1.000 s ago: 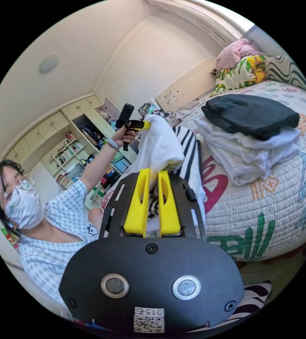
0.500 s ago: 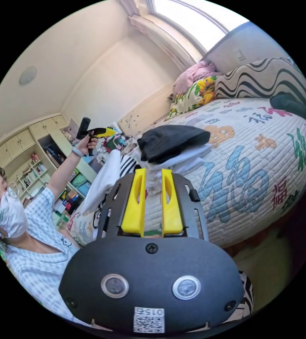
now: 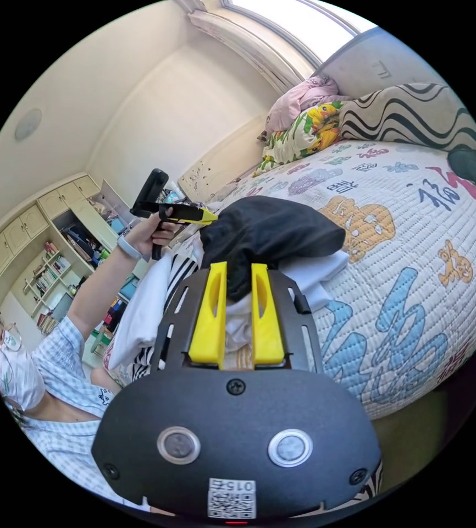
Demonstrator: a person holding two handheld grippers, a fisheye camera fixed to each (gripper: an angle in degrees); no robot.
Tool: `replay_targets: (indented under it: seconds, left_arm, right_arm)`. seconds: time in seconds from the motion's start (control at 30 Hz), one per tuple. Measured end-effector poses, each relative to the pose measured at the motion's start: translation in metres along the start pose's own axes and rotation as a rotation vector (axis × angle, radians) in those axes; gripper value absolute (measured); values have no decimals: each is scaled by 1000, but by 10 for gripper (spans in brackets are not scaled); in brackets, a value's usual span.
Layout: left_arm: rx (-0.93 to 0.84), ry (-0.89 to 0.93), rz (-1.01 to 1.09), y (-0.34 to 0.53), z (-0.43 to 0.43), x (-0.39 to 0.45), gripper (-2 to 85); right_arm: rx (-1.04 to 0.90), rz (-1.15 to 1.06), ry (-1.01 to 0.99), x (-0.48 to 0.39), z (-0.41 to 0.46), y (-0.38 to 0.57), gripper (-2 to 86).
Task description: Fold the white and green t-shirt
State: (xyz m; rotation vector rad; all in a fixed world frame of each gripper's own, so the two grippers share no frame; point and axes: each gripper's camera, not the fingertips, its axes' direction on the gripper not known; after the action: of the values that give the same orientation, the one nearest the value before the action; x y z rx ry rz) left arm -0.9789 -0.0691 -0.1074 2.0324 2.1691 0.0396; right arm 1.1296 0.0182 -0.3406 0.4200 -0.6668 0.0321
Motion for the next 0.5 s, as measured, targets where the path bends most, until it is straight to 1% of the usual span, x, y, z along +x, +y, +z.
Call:
replay_targets:
  seconds: [0.07, 0.13, 0.23, 0.3, 0.5]
  left_arm:
    - [13, 37, 4, 11, -7, 0, 7]
    - [43, 33, 27, 21, -17, 5, -2]
    - [94, -28, 61, 40, -43, 21, -7]
    - [144, -27, 67, 55, -68, 29, -8]
    - [325, -12, 135, 136, -181, 74, -9]
  right_arm:
    - [35, -1, -2, -10, -5, 2, 50]
    - [73, -18, -4, -22, -11, 5, 38]
    - [113, -61, 15, -54, -20, 6, 28]
    - [127, -99, 12, -79, -26, 4, 24]
    - [240, -262, -8, -185, -51, 2, 18]
